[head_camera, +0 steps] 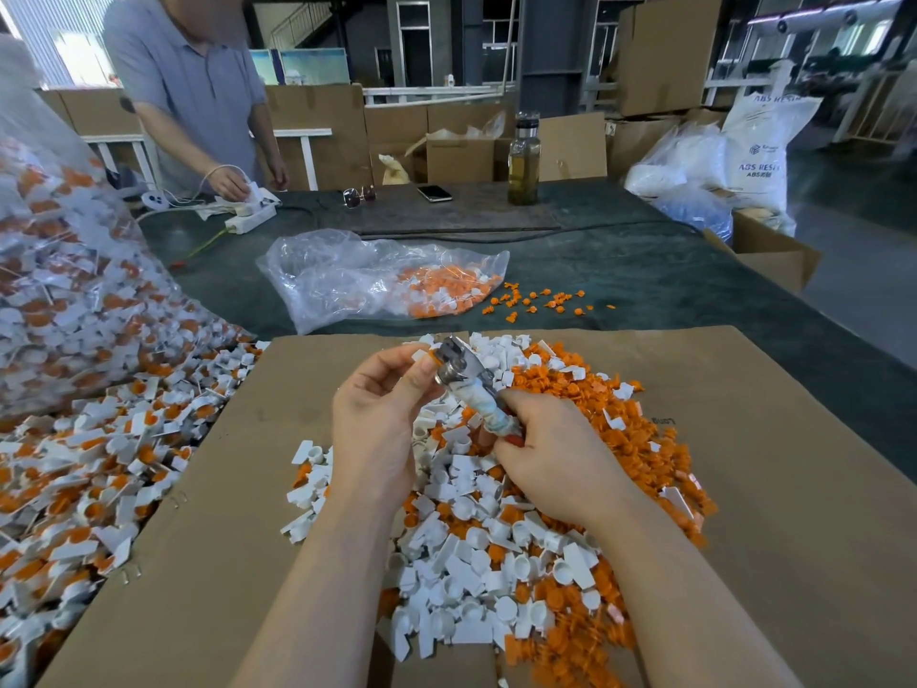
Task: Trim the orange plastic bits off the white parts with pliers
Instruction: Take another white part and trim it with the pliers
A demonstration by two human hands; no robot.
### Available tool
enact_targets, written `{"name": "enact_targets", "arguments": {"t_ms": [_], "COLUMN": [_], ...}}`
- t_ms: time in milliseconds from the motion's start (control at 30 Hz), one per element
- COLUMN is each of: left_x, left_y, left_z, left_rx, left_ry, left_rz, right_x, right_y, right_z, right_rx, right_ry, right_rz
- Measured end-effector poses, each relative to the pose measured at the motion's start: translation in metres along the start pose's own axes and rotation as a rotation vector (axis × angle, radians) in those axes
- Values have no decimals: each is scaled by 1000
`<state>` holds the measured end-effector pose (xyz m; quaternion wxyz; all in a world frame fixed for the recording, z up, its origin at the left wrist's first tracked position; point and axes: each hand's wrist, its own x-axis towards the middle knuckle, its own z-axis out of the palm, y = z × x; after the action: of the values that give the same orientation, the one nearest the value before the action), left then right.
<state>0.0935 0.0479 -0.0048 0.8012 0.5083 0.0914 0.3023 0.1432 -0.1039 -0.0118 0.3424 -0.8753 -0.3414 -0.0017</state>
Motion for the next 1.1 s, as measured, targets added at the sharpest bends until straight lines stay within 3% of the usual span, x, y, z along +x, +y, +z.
{"name": "enact_targets", "arguments": {"t_ms": [200, 500, 800, 933, 1000, 1100], "left_x": [3, 20, 26, 21, 18, 15], "left_y": [4, 27, 25, 27, 26, 17], "left_z": [-4, -53, -65, -56, -49, -37], "left_rx": [-19, -549, -693, -424, -114, 551], "left_ry": [64, 611, 700, 626, 505, 305], "left_rz": [-104, -281, -246, -291, -282, -176], "right_x": [0, 0, 2, 2, 2, 2], "right_y": [3, 15, 20, 20, 20, 20], "right_z": [3, -4, -2, -2, 0, 3], "right_rx": [-113, -321, -398, -430, -448, -490], "right_ry": [59, 234, 289, 278, 285, 263], "right_rz": [10, 192, 324, 368, 371, 360]}}
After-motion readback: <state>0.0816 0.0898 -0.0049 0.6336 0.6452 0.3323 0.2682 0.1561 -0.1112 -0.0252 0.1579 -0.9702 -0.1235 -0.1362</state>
